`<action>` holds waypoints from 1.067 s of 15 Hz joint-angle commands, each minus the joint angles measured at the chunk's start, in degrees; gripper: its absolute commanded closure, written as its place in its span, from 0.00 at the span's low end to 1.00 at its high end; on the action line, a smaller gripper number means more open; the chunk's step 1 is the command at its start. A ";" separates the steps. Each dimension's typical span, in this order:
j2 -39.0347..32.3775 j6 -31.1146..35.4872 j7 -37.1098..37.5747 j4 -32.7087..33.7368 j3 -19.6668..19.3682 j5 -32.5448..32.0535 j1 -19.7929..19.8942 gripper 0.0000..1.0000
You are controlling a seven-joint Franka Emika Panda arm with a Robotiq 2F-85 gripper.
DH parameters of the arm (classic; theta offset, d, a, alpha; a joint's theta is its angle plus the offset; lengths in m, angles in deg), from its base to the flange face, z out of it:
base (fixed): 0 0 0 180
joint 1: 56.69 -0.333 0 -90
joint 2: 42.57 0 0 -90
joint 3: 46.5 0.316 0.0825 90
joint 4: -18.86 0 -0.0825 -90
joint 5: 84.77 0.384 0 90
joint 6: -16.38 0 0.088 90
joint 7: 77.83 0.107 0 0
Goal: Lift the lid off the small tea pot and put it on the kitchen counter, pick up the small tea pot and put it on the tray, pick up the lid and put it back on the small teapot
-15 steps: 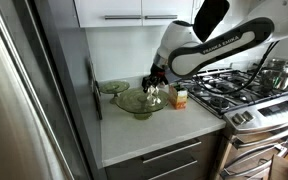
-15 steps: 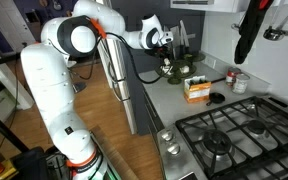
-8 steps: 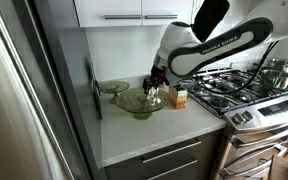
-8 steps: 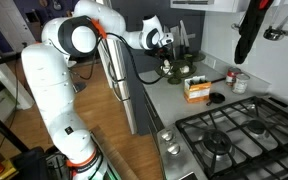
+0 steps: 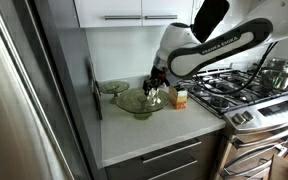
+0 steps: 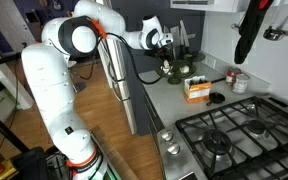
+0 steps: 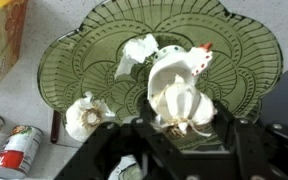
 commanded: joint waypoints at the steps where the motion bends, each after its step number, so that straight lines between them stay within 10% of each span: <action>1: 0.10 -2.45 -1.20 0.38 -0.46 1.06 -0.48 0.39; 2: 0.05 -2.47 -0.92 0.40 -0.51 0.88 -0.52 0.13; 5: -0.03 0.23 0.01 0.80 -0.47 1.60 -0.48 0.02; 16: 4.74 0.84 2.39 0.77 -0.16 10.36 0.45 0.00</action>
